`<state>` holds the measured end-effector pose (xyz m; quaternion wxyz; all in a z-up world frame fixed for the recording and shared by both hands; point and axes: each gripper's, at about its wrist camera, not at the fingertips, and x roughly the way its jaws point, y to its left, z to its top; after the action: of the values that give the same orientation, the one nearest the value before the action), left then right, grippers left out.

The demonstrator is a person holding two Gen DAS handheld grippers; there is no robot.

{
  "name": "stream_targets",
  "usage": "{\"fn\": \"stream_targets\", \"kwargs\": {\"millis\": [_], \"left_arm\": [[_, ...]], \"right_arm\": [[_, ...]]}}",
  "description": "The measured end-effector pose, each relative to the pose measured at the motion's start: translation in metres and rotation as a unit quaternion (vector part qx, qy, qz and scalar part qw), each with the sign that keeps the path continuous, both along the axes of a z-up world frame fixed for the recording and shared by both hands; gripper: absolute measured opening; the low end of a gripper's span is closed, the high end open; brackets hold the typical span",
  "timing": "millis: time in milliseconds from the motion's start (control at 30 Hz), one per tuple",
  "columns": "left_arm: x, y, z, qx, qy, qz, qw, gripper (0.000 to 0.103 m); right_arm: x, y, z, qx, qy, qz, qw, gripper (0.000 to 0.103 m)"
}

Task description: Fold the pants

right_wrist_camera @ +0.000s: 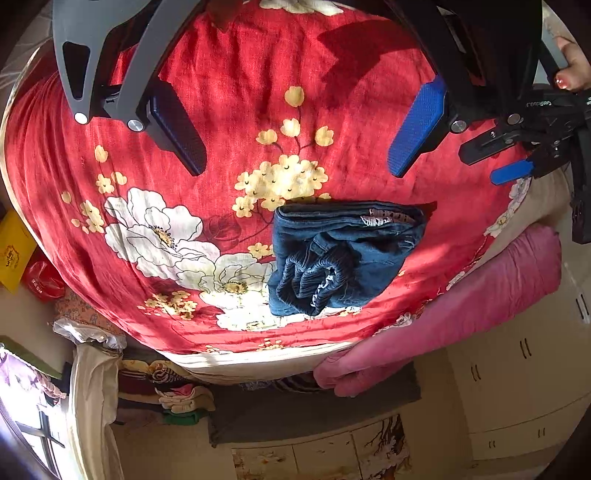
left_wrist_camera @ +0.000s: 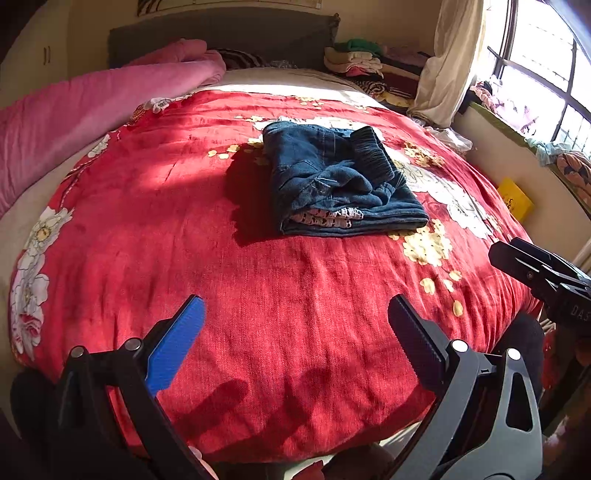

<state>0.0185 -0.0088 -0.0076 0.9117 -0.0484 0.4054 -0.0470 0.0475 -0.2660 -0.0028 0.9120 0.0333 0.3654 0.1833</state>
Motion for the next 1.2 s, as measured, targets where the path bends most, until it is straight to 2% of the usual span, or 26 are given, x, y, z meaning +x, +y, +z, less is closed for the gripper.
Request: {"fn": "stream_targets", "kwargs": {"millis": [333,1200], "left_arm": [[-0.0007,0.0043,-0.0007,-0.001,0.001,0.017,0.9998,0.093],[-0.0012,0.0046,0.0014,0.002,0.002,0.019,0.9998,0.093]], "right_arm": [[-0.0022,0.0004,-0.0068,-0.01,0.005,-0.001,1.0,0.098],[-0.0031,0.0003,-0.0057,-0.011,0.008,-0.003,1.0,0.098]]}}
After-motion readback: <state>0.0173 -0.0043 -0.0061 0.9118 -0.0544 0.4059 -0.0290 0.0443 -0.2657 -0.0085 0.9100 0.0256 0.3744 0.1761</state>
